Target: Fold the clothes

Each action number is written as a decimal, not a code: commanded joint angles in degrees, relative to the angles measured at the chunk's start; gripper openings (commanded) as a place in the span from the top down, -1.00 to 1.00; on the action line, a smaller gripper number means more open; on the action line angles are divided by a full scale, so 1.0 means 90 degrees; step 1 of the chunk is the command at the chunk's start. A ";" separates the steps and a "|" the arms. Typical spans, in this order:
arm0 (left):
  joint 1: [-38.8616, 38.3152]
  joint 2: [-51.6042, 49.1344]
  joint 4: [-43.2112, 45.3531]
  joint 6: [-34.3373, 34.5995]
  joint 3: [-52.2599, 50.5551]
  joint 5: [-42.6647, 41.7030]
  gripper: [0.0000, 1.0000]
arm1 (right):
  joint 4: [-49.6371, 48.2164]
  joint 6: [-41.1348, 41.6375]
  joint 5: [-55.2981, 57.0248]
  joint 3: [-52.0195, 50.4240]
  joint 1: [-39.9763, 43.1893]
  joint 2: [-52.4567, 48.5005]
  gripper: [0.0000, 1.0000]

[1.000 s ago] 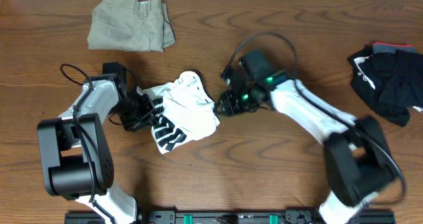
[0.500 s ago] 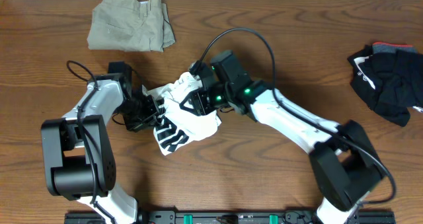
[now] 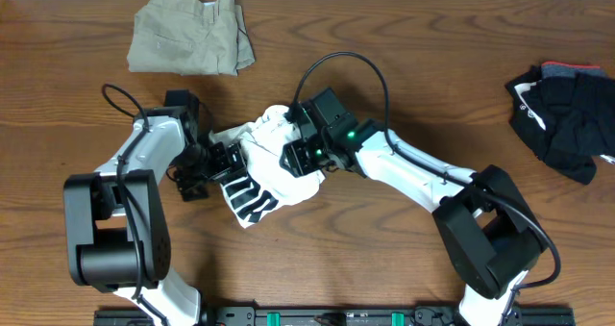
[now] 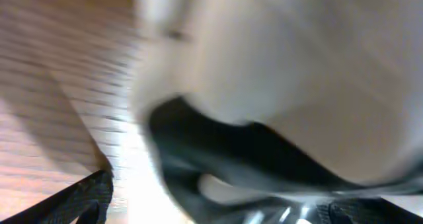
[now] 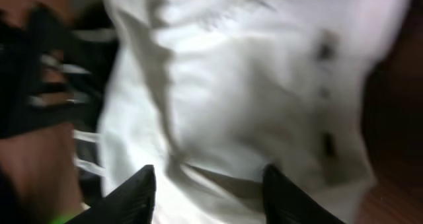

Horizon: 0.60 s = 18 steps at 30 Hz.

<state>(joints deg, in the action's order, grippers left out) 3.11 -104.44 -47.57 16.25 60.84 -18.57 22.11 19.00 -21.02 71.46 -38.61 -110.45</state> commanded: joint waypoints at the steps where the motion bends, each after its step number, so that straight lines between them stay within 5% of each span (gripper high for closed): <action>1: 0.0192 0.0053 -0.0012 0.0177 -0.0073 0.0304 -0.96 | 0.0204 -0.0083 0.0316 0.0100 0.0206 0.0141 -0.20; 11: 0.0170 0.0053 0.0656 -0.0039 -0.0493 -0.1052 -0.96 | 0.0930 -0.0185 0.0313 0.0100 0.0775 0.1668 -0.85; 18: 0.0170 0.0053 0.2106 -0.0029 -0.1644 -0.1887 -0.96 | 0.2157 -0.0675 0.0313 0.0100 0.1129 0.2822 -0.99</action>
<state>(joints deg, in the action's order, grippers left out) 4.95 -99.44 -31.90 16.86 52.90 -30.70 39.31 15.84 -18.28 71.66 -29.74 -87.22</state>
